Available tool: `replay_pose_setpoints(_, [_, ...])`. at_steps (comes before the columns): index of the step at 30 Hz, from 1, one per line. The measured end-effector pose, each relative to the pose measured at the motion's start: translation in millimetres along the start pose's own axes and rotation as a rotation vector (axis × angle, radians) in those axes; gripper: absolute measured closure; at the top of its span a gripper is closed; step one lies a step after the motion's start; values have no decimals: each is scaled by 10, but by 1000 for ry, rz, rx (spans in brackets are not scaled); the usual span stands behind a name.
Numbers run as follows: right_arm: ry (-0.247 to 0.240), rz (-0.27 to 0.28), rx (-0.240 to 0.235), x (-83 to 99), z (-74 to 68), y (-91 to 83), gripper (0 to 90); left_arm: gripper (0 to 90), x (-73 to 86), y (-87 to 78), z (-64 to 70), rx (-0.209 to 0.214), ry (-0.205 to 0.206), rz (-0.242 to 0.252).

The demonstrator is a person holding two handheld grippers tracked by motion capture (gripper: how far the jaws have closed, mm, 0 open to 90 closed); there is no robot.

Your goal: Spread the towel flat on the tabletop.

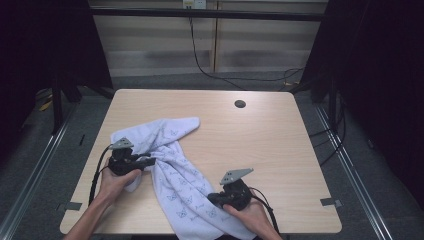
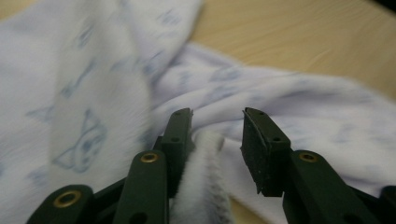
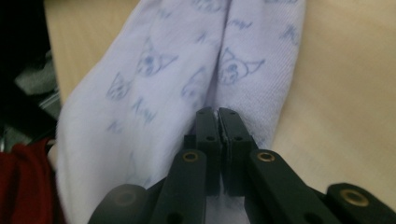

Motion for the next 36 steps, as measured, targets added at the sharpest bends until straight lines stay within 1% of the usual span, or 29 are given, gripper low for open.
replay_pose_setpoints(1, [0, 0, 0, 0, 0, 0, 877, 628, -37, -75, 71, 4, 20, 27])
replay_pose_setpoints(2, [12, 42, 37, -97, 80, 38, 877, 599, -78, -208, 237, 31, 45, 59])
replay_pose_setpoints(3, [12, 42, 37, -97, 80, 38, 877, 592, -78, -208, 237, 31, 45, 59])
replay_pose_setpoints(4, [26, 58, 44, -141, 122, 39, 879, 592, -70, -240, 337, 58, 50, 61])
replay_pose_setpoints(5, [43, 91, 85, -222, 221, 21, 875, 612, -41, -250, 448, 99, 73, 53])
replay_pose_setpoints(6, [56, 108, 96, -257, 278, -5, 878, 618, 8, -235, 558, 145, 94, 39])
replay_pose_setpoints(8, [69, 134, 150, -315, 399, -73, 879, 642, 140, -149, 746, 198, 105, -11])
replay_pose_setpoints(9, [85, 144, 155, -339, 467, -107, 880, 641, 280, -17, 885, 245, 118, -81])
replay_pose_setpoints(10, [87, 149, 179, -360, 534, -143, 881, 635, 280, -17, 885, 245, 118, -81])
replay_pose_setpoints(11, [90, 155, 207, -378, 604, -178, 878, 630, 370, 100, 959, 271, 129, -140])
replay_pose_setpoints(12, [102, 163, 221, -389, 682, -211, 866, 613, 396, 146, 975, 271, 134, -159])
replay_pose_setpoints(13, [123, 178, 229, -396, 760, -244, 840, 596, 396, 146, 975, 271, 134, -159])
replay_pose_setpoints(15, [159, 198, 250, -378, 902, -319, 766, 568, 429, 216, 1001, 267, 151, -187])
replay_pose_setpoints(16, [166, 205, 246, -354, 949, -366, 747, 551, 447, 243, 1010, 258, 162, -195])
replay_pose_setpoints(19, [166, 206, 283, -245, 1037, -539, 686, 571, 469, 231, 1012, 251, 176, -186])
replay_pose_setpoints(20, [166, 206, 283, -245, 1037, -539, 686, 571, 484, 221, 1017, 236, 195, -182])
replay_pose_setpoints(21, [161, 196, 291, -194, 1047, -597, 672, 627, 514, 195, 1030, 206, 234, -177])
replay_pose_setpoints(22, [159, 182, 310, -93, 1062, -679, 657, 722, 525, 180, 1029, 191, 251, -179])
replay_pose_setpoints(23, [157, 174, 308, -45, 1062, -703, 652, 842, 533, 162, 1027, 185, 258, -188])
replay_pose_setpoints(24, [155, 153, 315, 52, 1047, -724, 634, 871, 541, 148, 1028, 189, 249, -191])
replay_pose_setpoints(25, [149, 139, 324, 112, 1036, -722, 632, 880, 547, 101, 1000, 201, 239, -213])
replay_pose_setpoints(27, [148, 111, 311, 217, 1011, -691, 625, 889, 551, 41, 930, 183, 217, -213])
replay_pose_setpoints(28, [144, 100, 318, 255, 1003, -671, 619, 890, 553, 3, 871, 174, 197, -213])
replay_pose_setpoints(31, [138, 71, 297, 311, 979, -598, 611, 890, 561, -129, 680, 141, 123, -176])
replay_pose_setpoints(32, [134, 63, 285, 315, 960, -564, 611, 890, 550, -174, 626, 147, 86, -149])
replay_pose_setpoints(33, [131, 52, 272, 318, 931, -521, 624, 890, 550, -174, 626, 147, 86, -149])
replay_pose_setpoints(34, [115, 34, 262, 322, 899, -468, 674, 890, 511, -244, 555, 139, 63, -104])
replay_pose_setpoints(35, [88, 33, 261, 314, 862, -437, 774, 891, 494, -269, 525, 134, 52, -89])
replay_pose_setpoints(36, [70, 27, 254, 288, 827, -429, 838, 891, 473, -293, 499, 128, 43, -73])
Point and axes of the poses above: each handheld gripper's, and its own axes: y roughly forward along the jaws, x roughly out of its underside, z roughly to its right, the point moved 3 cm from there along y, roughly forward along the jaws, and after that the axes turned 7 degrees about x, right-handed, at the moved point
